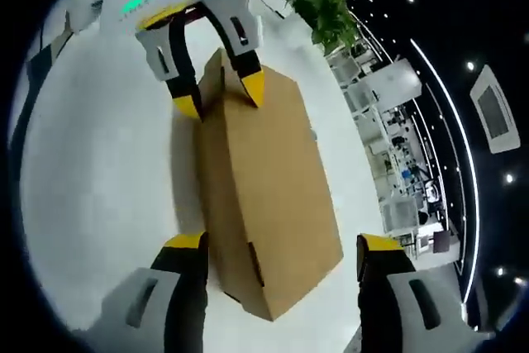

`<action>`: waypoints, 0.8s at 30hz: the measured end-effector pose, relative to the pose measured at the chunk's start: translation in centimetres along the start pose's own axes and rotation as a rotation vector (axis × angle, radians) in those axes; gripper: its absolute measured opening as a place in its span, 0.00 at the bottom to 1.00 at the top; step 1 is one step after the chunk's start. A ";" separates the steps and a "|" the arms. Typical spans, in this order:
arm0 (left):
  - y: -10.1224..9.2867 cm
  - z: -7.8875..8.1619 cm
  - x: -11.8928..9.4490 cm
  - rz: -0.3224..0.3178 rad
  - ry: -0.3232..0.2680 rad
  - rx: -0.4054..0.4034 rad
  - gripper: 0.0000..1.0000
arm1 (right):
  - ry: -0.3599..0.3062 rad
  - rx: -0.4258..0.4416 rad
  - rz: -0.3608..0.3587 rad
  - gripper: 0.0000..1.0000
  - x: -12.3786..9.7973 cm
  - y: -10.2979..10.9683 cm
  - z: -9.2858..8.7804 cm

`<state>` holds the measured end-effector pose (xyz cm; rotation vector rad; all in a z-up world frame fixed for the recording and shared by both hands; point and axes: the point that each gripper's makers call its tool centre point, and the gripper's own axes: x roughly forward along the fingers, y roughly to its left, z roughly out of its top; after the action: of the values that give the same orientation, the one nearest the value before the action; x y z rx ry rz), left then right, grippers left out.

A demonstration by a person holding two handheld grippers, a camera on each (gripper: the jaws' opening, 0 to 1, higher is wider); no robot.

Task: Operate the shoe box by opening the lid, removing the specified soft item, and placing it in the target area until the item is outside and the box remains undamaged.

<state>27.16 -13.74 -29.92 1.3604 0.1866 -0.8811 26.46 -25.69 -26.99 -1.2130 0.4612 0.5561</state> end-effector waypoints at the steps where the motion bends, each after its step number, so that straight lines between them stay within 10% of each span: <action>1: 0.0 0.0 0.0 0.000 0.000 0.000 0.38 | 0.003 -0.014 -0.008 0.75 0.2 0.0 -0.1; 24: 0.0 0.1 0.1 -0.004 0.003 0.017 0.38 | -0.019 -0.103 -0.001 0.66 2.6 0.4 -0.3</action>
<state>27.21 -13.91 -29.99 1.3774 0.1847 -0.8860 28.22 -25.48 -28.94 -1.3049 0.4198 0.5961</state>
